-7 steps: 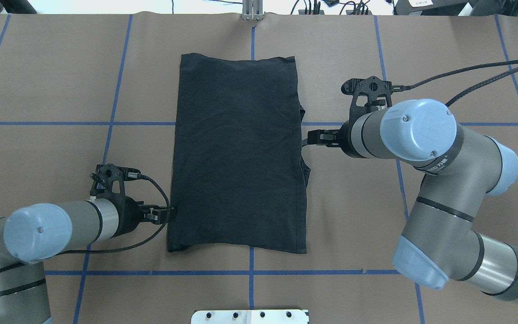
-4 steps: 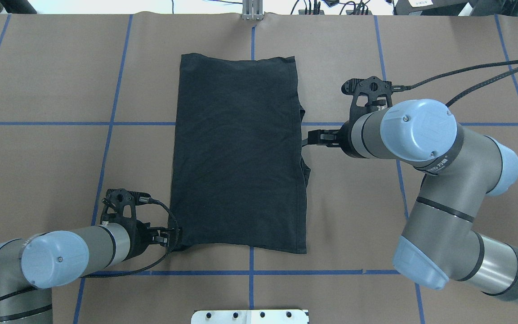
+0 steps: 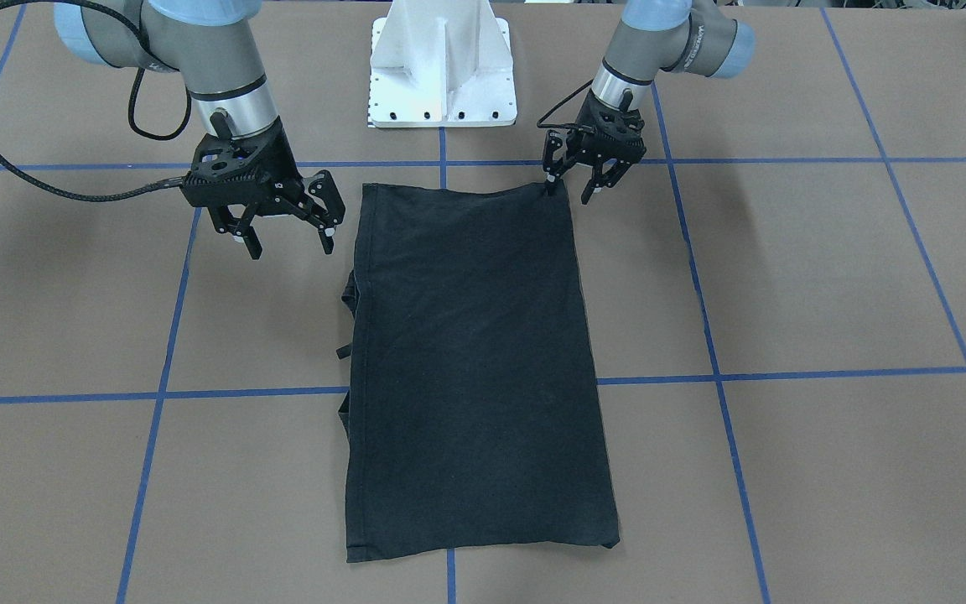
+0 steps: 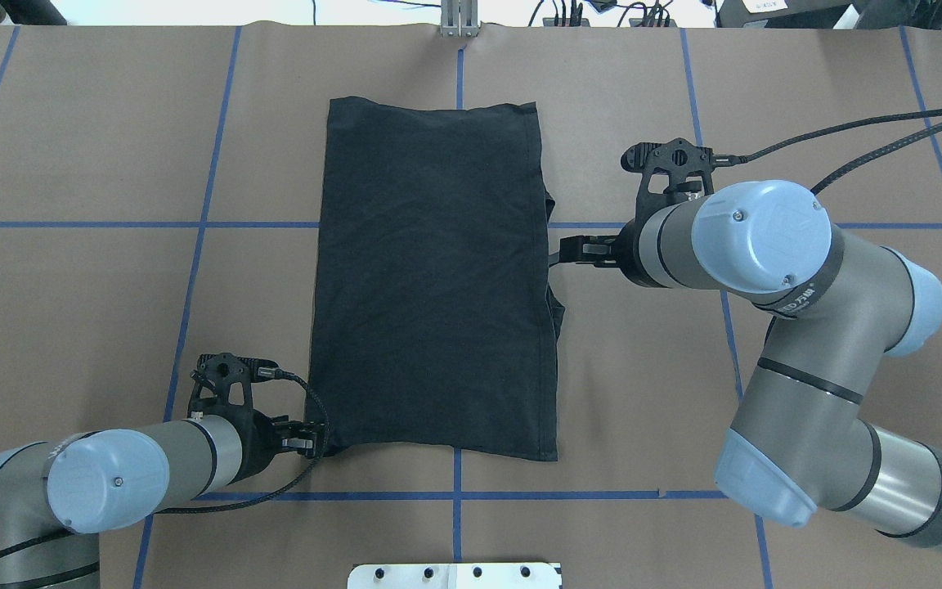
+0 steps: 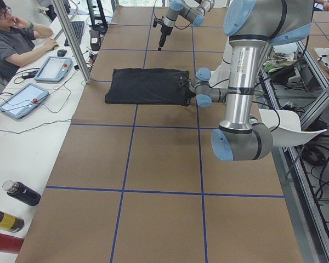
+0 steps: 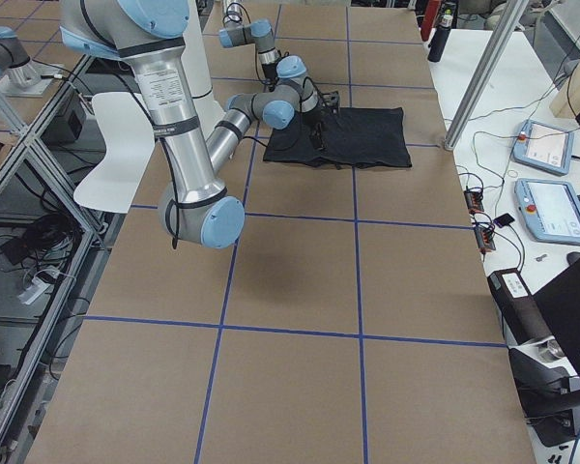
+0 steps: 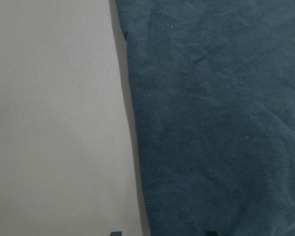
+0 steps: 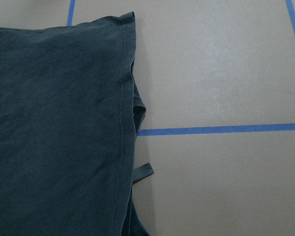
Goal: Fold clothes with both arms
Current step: 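Lower the right gripper to the shirt corner nearest the robot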
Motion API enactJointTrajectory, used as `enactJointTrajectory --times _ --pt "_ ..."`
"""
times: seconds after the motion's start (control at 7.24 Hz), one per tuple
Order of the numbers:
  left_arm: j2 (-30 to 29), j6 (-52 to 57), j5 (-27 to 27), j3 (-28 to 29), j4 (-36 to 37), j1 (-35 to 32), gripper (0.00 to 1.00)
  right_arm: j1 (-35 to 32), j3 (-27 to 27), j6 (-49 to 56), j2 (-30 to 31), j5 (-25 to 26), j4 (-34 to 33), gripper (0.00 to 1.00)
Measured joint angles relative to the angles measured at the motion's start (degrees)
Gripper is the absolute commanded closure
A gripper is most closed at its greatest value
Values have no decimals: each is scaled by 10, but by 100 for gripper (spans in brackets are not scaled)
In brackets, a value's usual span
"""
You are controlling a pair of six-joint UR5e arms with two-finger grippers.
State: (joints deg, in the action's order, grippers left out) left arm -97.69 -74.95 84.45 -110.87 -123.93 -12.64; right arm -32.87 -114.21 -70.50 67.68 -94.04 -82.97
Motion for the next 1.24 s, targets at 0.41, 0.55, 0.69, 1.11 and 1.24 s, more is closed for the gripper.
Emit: enactJointTrajectory --times 0.41,0.55,0.69,1.11,1.24 --pt "-11 -2 4 0 1 5 41 0 -1 0 0 -1 1 0" --pt "-13 -2 4 1 1 6 41 0 -1 0 0 -1 1 0" --pt "-13 -2 4 3 1 6 41 0 -1 0 0 -1 1 0" --pt "-13 -2 5 9 2 6 51 1 0 0 0 -1 1 0" --pt "-14 -2 6 12 2 6 63 1 0 -1 0 -1 1 0"
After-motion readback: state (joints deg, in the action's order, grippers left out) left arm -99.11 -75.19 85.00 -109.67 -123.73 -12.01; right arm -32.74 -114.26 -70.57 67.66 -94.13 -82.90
